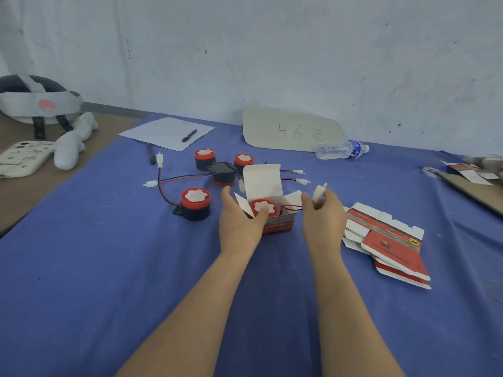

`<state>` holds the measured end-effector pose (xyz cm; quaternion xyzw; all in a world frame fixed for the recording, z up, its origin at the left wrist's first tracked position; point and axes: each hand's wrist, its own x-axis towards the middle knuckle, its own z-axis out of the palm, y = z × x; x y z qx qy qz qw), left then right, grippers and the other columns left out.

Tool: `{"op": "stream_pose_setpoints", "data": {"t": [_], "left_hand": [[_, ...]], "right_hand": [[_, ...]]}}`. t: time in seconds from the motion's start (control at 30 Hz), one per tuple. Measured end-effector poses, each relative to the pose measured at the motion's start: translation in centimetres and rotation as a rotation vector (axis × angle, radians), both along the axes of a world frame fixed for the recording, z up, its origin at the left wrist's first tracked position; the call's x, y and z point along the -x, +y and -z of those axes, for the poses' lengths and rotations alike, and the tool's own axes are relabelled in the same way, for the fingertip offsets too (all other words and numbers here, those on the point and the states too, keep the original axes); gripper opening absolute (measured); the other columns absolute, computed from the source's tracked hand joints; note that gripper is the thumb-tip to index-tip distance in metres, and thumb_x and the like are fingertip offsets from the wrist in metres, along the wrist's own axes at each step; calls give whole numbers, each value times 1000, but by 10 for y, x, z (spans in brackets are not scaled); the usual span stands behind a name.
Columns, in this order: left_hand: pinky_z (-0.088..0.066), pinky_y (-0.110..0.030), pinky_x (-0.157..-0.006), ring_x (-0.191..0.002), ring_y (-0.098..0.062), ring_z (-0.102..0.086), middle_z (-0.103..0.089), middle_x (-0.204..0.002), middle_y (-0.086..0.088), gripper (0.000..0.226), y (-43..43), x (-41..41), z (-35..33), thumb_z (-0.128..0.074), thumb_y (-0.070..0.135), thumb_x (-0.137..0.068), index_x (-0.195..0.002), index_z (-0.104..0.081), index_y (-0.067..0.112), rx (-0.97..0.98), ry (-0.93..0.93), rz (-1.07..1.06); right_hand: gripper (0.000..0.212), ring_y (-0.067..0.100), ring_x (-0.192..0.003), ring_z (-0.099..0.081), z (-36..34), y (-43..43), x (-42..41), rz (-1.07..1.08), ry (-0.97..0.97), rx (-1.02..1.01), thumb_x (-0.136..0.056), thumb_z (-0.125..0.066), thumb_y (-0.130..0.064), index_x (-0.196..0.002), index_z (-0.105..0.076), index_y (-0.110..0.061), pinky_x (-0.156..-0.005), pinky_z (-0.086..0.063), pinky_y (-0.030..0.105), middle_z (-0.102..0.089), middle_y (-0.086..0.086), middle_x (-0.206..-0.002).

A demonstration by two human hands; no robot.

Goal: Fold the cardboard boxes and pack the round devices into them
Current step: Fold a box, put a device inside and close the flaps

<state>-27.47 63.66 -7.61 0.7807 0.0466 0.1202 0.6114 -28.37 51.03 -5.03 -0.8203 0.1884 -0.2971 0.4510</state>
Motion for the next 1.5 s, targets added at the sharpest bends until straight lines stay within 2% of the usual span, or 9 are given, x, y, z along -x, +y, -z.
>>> {"op": "stream_pose_setpoints", "data": {"t": [0.13,0.3,0.47,0.73,1.07,1.17,1.23,1.33,1.5], "left_hand": [[-49,-27,-75,-105,-21,-62,-62,-124,-7,86,0,0,0,-68,28,-87,-151,-11,20,-21,-9,-41],[-47,-27,-84,-120,-23,-54,-50,-140,-5,81,-1,0,-1,-61,26,-93,-152,-6,23,-71,-50,-42],[-36,-20,-85,-130,-16,-42,-32,-150,3,66,-2,2,-1,-56,22,-95,-150,-20,24,-164,-155,-23],[-36,-18,-83,-125,-14,-45,-34,-147,3,59,-1,4,-1,-55,19,-95,-147,-29,26,-173,-181,-18],[-41,-18,-79,-124,-21,-49,-9,-158,0,58,-2,6,-3,-55,18,-95,-147,-29,27,-287,-189,-38],[-48,-32,-97,-136,-25,-38,1,-160,1,52,-1,8,-6,-56,12,-94,-142,-41,26,-352,-232,-45],[-28,-48,-115,-144,-29,-19,-8,-160,-9,48,-3,10,-7,-58,6,-90,-135,-52,21,-544,-372,-114],[-6,-52,-115,-141,-34,-25,-41,-147,-13,36,-11,14,-12,-58,7,-84,-119,-65,13,-800,-579,-124],[13,-50,-114,-144,-27,-16,-55,-133,0,30,-20,21,-9,-47,16,-96,-122,-60,18,-1063,-342,29]], "right_hand": [[24,22,-68,-47,-1,-4,1,-8,37,157,-98,-48,-33,-89,-56,-13,-58,-31,30,-54,4,-76],[13,8,-47,-50,-14,-1,5,-174,-130,-499,-95,-58,-25,-86,-63,-18,-49,-43,22,-63,-2,-64],[32,14,-78,-73,-20,1,7,-300,-190,-924,-95,-55,-36,-91,-66,-6,-64,-56,19,-74,9,-83],[28,20,-78,-53,-6,10,6,-183,-85,103,-100,-44,-25,-93,-67,-9,-64,-38,29,-61,4,-83],[33,23,-104,-54,-6,3,3,-229,130,300,-98,-43,-9,-120,-65,-19,-74,-34,19,-51,10,-122],[35,21,-95,-53,-8,2,4,-230,198,337,-98,-42,-3,-116,-66,-19,-58,-33,15,-47,9,-124],[35,21,-83,-51,-9,4,5,-239,197,312,-95,-40,1,-107,-70,-14,-49,-30,15,-47,11,-123],[35,22,-76,-52,-10,5,5,-234,172,279,-92,-41,2,-100,-73,-10,-52,-33,20,-52,13,-118],[36,19,-72,-48,-8,7,4,-221,162,266,-89,-41,4,-94,-74,-10,-53,-31,20,-56,15,-115]]}}
